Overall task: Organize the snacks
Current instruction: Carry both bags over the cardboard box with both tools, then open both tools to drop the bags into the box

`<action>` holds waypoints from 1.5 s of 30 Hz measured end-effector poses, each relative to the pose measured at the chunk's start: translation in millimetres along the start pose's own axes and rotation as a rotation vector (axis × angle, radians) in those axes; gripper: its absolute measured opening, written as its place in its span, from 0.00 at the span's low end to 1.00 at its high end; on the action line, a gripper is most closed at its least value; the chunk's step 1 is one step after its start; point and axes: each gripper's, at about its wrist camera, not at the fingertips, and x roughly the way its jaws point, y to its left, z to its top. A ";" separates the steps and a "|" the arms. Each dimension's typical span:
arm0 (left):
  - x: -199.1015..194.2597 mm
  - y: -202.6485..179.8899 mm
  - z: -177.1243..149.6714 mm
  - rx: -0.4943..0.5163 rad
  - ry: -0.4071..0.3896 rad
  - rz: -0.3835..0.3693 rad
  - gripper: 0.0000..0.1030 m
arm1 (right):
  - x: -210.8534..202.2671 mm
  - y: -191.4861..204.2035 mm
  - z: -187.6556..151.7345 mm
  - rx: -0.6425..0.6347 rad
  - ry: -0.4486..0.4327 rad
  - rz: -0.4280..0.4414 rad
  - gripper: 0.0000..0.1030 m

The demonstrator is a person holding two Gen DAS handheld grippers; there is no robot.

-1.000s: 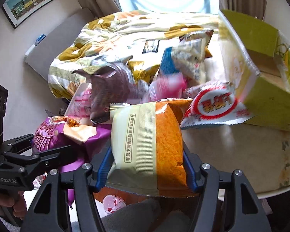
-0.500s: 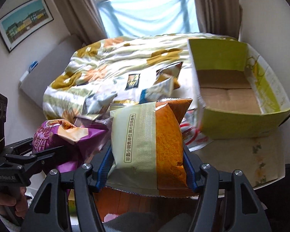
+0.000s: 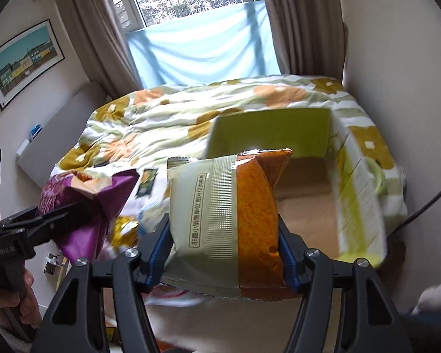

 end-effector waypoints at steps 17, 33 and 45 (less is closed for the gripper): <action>193.0 -96.2 89.8 0.097 0.101 0.111 0.92 | 58.8 -132.3 86.9 0.042 0.051 -0.003 0.58; 151.9 -57.1 68.9 0.027 0.111 0.153 0.99 | 73.6 -131.5 90.9 0.057 0.077 -0.027 0.59; 128.5 -44.6 62.1 0.021 0.101 0.189 0.99 | 118.6 -118.0 106.2 -0.016 0.111 -0.055 0.95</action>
